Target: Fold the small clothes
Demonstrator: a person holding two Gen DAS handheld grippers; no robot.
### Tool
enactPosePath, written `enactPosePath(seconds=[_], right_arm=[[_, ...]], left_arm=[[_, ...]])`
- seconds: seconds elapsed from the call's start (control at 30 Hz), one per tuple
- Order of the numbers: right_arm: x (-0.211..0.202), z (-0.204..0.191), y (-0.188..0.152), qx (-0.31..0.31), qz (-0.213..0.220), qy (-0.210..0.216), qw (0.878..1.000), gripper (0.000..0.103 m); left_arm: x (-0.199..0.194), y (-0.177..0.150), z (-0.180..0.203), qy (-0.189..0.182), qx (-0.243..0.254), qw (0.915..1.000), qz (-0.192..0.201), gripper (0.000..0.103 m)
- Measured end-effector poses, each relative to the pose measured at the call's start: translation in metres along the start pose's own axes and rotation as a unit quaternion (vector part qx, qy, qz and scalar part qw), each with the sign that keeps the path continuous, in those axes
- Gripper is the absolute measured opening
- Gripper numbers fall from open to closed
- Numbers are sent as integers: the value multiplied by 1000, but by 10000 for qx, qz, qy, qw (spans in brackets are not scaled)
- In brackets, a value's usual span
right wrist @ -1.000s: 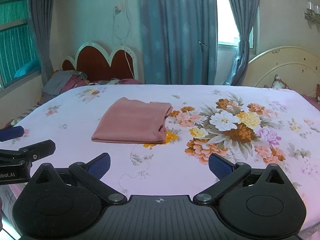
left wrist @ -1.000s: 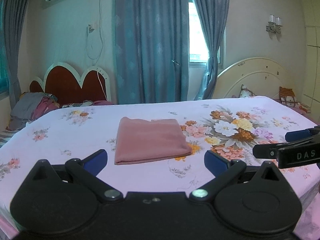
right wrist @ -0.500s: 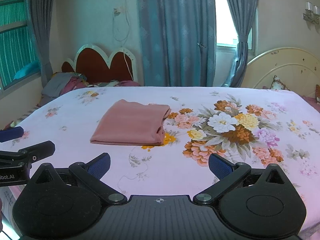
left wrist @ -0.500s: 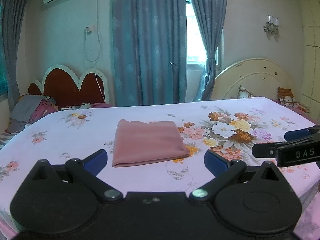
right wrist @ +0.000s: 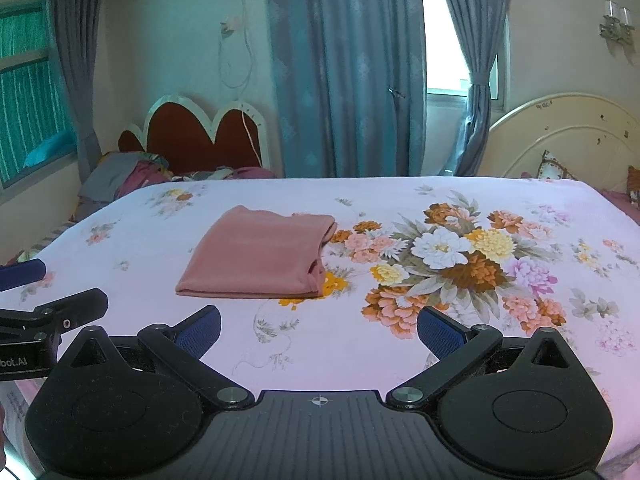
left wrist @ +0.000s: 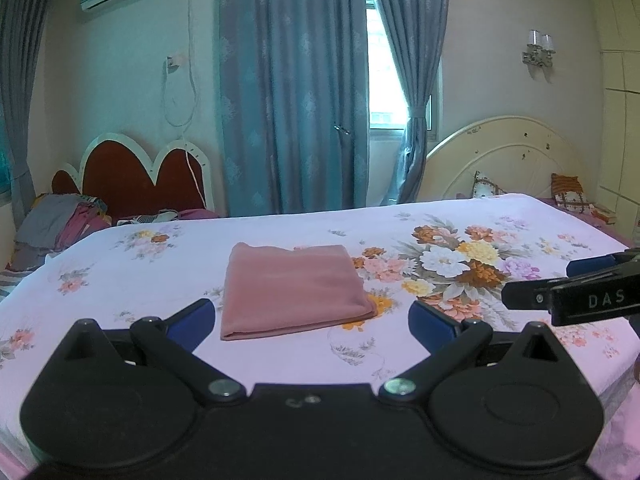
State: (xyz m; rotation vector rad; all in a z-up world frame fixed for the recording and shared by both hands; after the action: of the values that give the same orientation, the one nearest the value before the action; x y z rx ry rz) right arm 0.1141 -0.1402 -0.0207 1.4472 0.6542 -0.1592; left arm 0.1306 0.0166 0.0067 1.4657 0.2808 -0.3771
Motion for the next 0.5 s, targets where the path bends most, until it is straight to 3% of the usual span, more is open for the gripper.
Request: enactPosePath(seconds=[0.5], right_arm=[[3, -2, -1, 0, -33, 29, 10000, 103]], left_arm=[[1, 2, -2, -4, 19, 10000, 12, 103]])
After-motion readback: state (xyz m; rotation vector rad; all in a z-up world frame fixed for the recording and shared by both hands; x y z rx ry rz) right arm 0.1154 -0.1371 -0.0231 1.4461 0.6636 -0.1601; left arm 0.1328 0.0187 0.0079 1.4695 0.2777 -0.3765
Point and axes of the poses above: each gripper's, at about its wrist camera, not at the fingertips, and x roughly the way its jaws point, z to its right, y to its top, the point moved 9 cm from there along x, roughly the way its jaws point, and after that the axes turned 9 degrees about -x, right-handed, at the moved point
